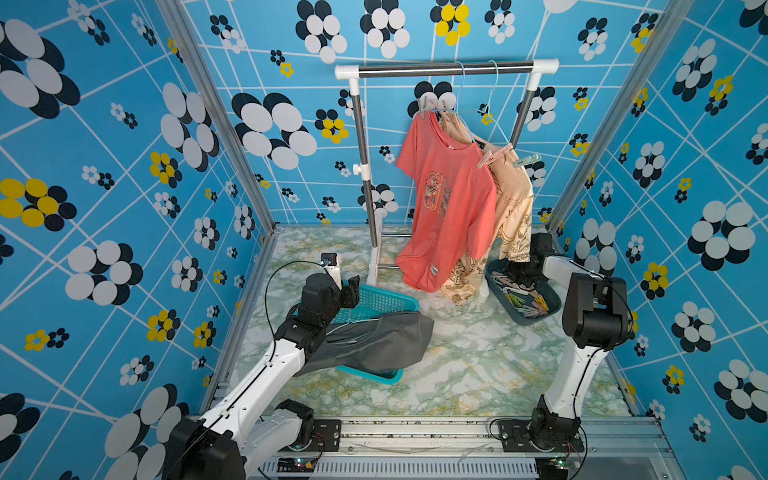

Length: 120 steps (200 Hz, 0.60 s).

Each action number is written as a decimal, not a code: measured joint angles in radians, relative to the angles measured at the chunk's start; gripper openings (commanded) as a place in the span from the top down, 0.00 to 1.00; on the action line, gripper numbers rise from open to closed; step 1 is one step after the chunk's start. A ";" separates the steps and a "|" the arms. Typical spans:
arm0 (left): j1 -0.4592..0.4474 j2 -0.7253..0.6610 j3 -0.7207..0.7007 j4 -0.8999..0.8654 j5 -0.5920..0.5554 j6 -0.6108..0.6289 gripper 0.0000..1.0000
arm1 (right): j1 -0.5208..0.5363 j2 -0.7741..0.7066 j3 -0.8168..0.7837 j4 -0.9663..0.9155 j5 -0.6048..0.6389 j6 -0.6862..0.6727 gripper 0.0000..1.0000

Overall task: Use clothespins to secure the t-shirt on both sides of the hanger
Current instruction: Pick up the clothespin from the storage box.

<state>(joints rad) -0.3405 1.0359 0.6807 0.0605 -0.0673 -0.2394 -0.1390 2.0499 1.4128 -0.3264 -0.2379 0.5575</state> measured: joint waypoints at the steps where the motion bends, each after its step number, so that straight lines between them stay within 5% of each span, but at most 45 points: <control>1: 0.000 0.000 0.000 0.000 0.000 0.000 0.37 | 0.000 0.000 0.000 0.002 0.000 0.002 0.87; 58: 0.000 0.000 0.000 0.000 0.000 0.000 0.36 | 0.000 -0.004 -0.024 0.060 -0.004 0.035 1.00; 120: 0.000 -0.008 0.000 0.000 0.000 -0.001 0.36 | 0.000 -0.089 -0.056 0.038 -0.003 0.016 1.00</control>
<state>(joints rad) -0.3405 1.0275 0.6807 0.0608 -0.0669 -0.2401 -0.1390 1.9610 1.3571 -0.2882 -0.2409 0.5735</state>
